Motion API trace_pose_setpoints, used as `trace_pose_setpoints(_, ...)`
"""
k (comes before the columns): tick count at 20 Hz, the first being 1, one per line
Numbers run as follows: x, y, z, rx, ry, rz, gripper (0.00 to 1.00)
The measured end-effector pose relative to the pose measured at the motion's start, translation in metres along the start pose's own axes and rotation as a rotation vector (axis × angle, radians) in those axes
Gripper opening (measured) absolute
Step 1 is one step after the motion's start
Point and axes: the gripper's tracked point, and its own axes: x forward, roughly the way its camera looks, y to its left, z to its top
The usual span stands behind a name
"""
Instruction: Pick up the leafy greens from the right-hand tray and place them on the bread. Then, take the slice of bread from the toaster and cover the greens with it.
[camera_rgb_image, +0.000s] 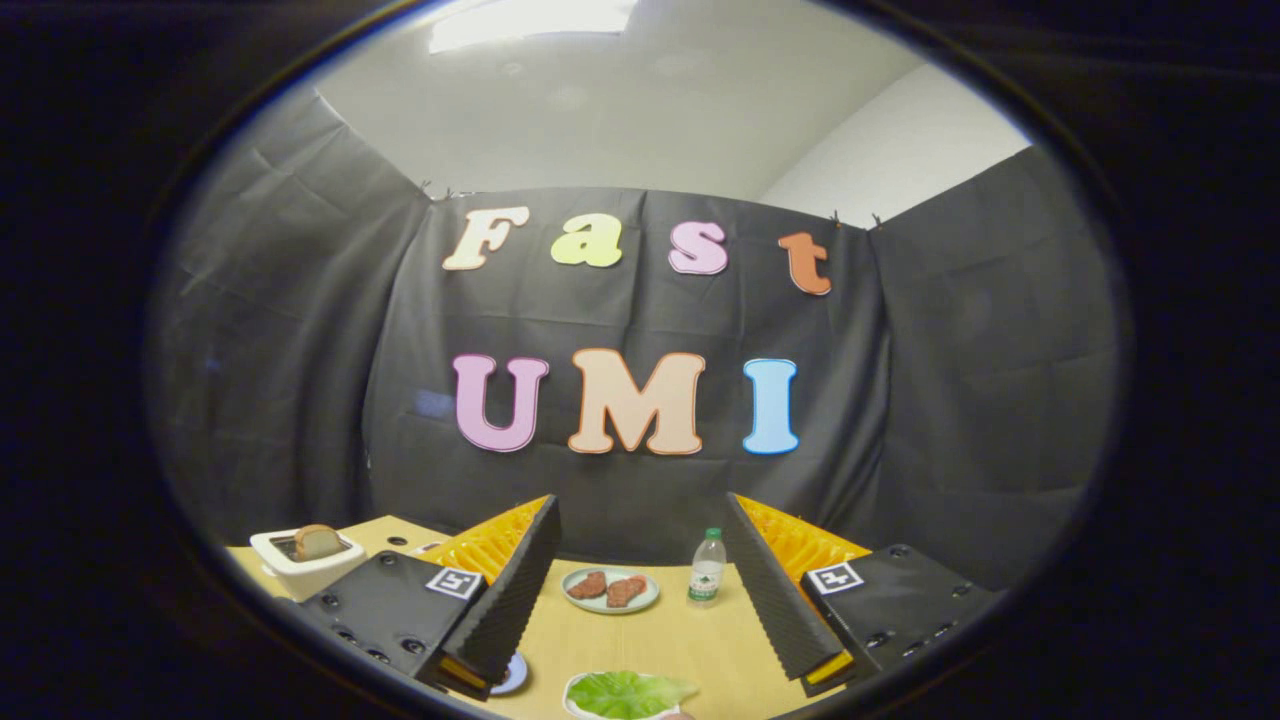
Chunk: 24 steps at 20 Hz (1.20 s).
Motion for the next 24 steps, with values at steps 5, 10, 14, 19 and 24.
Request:
trace_pose_setpoints(5,0.000,-0.005,0.001,-0.013,-0.002,0.014,1.00)
trace_pose_setpoints(10,0.001,-0.005,-0.013,-0.037,0.036,0.066,1.00)
trace_pose_setpoints(14,0.006,-0.006,-0.030,-0.062,0.093,0.133,1.00)
trace_pose_setpoints(19,0.013,-0.005,-0.065,-0.130,0.197,0.241,1.00)
trace_pose_setpoints(24,0.018,-0.002,-0.094,-0.162,0.262,0.346,1.00)
